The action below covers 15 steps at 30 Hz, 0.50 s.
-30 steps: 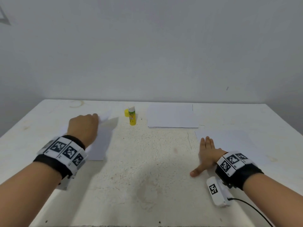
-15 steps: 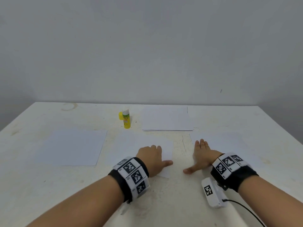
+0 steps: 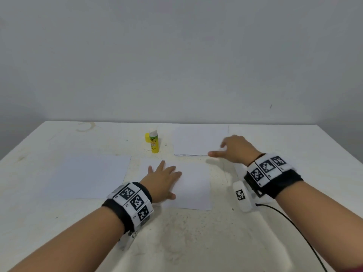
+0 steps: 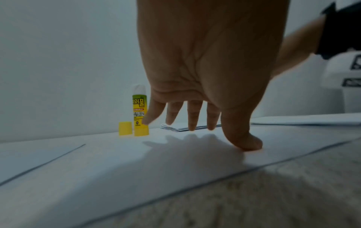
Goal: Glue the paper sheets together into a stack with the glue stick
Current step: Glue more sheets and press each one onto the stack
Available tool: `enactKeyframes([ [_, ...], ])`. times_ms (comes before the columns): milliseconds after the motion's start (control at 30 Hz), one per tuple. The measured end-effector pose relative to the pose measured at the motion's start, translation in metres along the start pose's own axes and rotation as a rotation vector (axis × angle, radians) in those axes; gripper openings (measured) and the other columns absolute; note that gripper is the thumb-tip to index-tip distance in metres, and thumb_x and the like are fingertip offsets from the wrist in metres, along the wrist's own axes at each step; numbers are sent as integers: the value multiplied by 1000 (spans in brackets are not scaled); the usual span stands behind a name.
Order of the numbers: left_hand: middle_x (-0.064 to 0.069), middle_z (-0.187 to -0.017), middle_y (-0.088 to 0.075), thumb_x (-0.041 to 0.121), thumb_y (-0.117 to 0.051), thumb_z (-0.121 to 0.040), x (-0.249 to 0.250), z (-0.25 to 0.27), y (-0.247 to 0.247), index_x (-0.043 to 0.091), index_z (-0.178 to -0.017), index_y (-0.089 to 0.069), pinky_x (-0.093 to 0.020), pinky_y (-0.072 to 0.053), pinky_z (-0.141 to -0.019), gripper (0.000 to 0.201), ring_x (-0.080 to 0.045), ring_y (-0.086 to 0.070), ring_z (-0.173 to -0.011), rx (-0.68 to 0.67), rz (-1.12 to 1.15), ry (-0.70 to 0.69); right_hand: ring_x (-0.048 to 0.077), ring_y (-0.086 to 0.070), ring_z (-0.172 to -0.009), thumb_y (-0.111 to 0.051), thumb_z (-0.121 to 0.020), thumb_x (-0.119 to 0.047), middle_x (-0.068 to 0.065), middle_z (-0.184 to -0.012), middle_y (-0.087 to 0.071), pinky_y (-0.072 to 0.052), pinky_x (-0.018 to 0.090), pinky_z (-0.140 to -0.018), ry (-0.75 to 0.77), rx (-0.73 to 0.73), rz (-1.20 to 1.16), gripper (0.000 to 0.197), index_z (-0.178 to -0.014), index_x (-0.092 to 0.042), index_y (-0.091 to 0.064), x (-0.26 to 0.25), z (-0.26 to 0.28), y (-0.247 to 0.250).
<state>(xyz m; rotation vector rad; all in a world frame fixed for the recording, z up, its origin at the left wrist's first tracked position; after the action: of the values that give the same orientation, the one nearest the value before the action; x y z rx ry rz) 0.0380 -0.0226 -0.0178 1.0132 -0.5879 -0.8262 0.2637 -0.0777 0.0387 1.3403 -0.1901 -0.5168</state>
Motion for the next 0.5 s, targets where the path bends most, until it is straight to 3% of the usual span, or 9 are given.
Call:
enactKeyframes([
  [67,-2,-162,0,42,-50,-96,-4,0,-3,23,-154,-6,-56,-16,-114,75,-37,1,-146,-58,8,19,21,-52,-118,-64,-82,-56,4,-125,-59,-41,31,-97,146,28,-141,58,-117,-11,-62,-34,-7,7],
  [167,-1,-161,7,44,-46,-98,-10,-2,-10,26,-154,1,-53,-22,-115,75,-40,2,-146,-106,43,14,16,-55,-111,-70,-82,-46,2,-119,-61,-40,24,-91,270,-15,-252,47,-116,-15,-63,-83,-27,3],
  [300,1,-161,10,43,-45,-98,-12,-6,-15,28,-154,1,-56,-22,-114,73,-39,6,-146,-123,53,19,17,-54,-115,-73,-81,-41,2,-123,-60,-39,25,-94,292,-74,-339,52,-124,-16,-58,-131,-57,-14],
  [400,2,-161,10,45,-47,-97,-13,-9,-16,22,-153,-12,-56,-25,-113,71,-39,5,-146,-140,36,21,19,-52,-120,-76,-79,-36,3,-130,-56,-37,25,-94,277,-66,-432,59,-130,-15,-54,-152,-76,-26],
  [500,4,-162,5,47,-46,-97,-12,-10,-16,20,-154,-11,-55,-24,-113,72,-39,6,-146,-147,9,14,21,-54,-110,-74,-81,-34,4,-119,-60,-35,23,-82,280,-63,-399,44,-116,-12,-59,-163,-89,-34],
])
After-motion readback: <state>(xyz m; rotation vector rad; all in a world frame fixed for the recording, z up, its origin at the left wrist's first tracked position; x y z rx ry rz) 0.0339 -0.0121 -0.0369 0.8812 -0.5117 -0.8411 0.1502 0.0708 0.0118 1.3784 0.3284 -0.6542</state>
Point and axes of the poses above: each hand's wrist, its own z-axis away from the middle knuckle, its own y-axis out of the back of the hand, x = y × z, the point moved 3 cm from there along -z, towards the middle knuckle
